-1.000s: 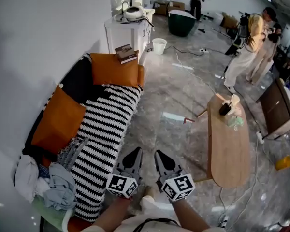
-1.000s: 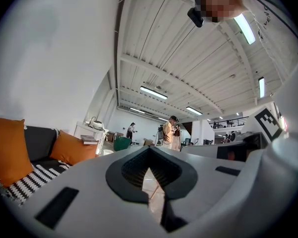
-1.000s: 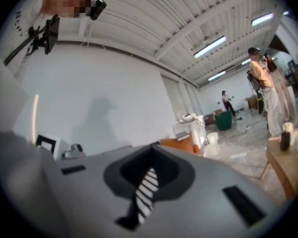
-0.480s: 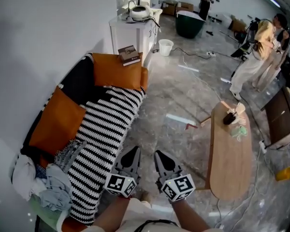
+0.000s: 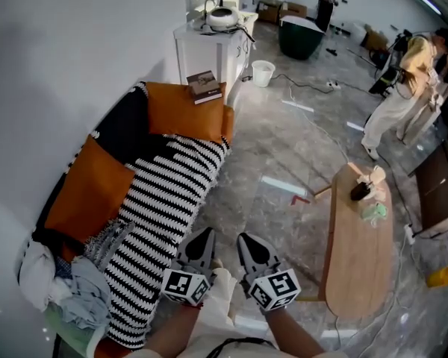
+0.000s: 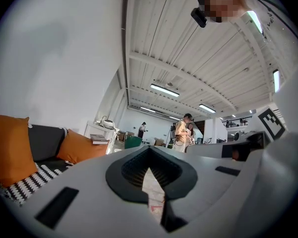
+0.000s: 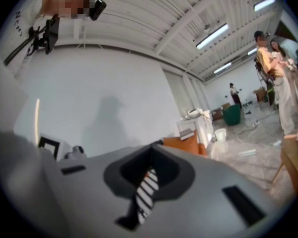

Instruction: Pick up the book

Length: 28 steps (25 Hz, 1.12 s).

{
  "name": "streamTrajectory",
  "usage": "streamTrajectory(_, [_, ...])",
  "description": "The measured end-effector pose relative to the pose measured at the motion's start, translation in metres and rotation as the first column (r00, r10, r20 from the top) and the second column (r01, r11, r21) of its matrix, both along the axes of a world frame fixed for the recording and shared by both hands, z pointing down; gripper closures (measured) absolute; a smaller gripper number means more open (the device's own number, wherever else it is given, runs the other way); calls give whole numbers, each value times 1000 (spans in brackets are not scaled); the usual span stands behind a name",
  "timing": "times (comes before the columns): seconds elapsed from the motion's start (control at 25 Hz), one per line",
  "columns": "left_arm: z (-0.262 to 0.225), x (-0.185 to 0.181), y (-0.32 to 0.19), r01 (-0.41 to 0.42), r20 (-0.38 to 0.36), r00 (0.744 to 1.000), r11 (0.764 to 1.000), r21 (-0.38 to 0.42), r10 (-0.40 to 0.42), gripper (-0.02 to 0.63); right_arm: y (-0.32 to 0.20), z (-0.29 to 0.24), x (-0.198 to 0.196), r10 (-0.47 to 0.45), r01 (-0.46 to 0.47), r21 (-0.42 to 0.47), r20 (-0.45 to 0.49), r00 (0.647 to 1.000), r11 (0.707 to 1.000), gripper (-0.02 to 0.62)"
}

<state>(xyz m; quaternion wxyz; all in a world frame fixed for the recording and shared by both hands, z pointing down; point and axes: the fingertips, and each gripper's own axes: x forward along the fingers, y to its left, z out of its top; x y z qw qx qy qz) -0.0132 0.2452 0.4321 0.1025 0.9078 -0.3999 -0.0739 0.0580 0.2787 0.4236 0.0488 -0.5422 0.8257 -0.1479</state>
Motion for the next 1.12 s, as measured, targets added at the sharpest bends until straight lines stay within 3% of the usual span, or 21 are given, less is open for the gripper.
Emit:
streamTrajectory(0.6, [-5, 28, -147, 2, -15, 1000, 1000, 14, -2, 584, -148, -3, 15, -52, 52, 3, -31, 998, 999, 581])
streamTrajectory(1.12, [4, 31, -226, -20, -2, 1000, 1000, -2, 20, 583, -232, 8, 13, -53, 52, -21, -20, 998, 998, 581])
